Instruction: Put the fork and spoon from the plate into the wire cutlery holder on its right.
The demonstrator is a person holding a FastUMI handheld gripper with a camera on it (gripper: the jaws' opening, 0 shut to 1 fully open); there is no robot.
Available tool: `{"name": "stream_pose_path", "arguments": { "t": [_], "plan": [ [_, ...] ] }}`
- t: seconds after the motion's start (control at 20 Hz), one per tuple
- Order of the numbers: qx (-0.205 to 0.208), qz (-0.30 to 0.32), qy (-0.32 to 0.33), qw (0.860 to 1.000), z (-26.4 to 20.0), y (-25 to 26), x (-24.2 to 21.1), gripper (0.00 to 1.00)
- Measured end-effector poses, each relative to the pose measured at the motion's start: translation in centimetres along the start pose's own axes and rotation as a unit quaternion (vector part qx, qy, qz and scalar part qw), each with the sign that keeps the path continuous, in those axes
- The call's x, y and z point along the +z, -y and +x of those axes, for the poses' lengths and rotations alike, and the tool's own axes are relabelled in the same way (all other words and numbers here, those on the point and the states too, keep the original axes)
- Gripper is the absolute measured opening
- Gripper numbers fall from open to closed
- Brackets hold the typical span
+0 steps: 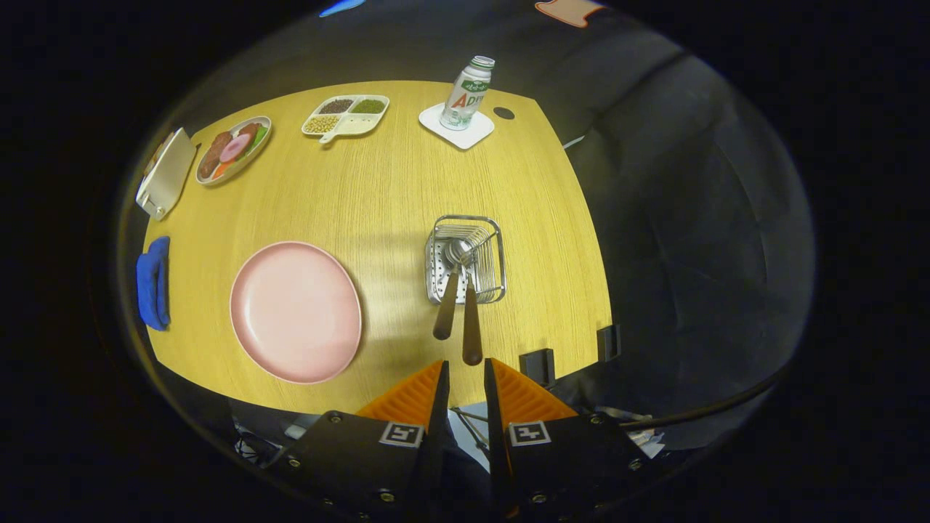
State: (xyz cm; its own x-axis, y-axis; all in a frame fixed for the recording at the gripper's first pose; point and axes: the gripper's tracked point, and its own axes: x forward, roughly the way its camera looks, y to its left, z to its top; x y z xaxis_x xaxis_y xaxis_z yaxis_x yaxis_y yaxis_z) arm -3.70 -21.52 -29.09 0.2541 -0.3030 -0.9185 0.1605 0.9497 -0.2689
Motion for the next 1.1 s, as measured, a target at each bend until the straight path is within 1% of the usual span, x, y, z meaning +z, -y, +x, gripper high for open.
{"name": "stream_pose_path", "arguments": {
  "t": [0.25,0.35,0.5,0.65,0.75,0.85,1.0,1.1],
  "plan": [
    [0.009,-0.005,0.02,1.0,-0.8,-1.4,0.8,0.28],
    [0.021,-0.008,0.033,0.999,-1.1,-2.4,1.4,0.29],
    [0.037,0.003,0.092,0.995,-2.2,-3.5,3.5,0.29],
    [0.051,0.017,0.173,0.983,-4.5,-4.1,6.3,0.28],
    [0.055,0.02,0.234,0.97,-6.9,-4.4,8.6,0.28],
    [0.065,0.027,0.3,0.952,-10.0,-5.0,10.9,0.28],
    [0.079,0.057,0.395,0.914,-15.1,-5.4,13.7,0.28],
    [0.086,0.064,0.445,0.889,-18.5,-5.4,15.2,0.28]
  ]
}}
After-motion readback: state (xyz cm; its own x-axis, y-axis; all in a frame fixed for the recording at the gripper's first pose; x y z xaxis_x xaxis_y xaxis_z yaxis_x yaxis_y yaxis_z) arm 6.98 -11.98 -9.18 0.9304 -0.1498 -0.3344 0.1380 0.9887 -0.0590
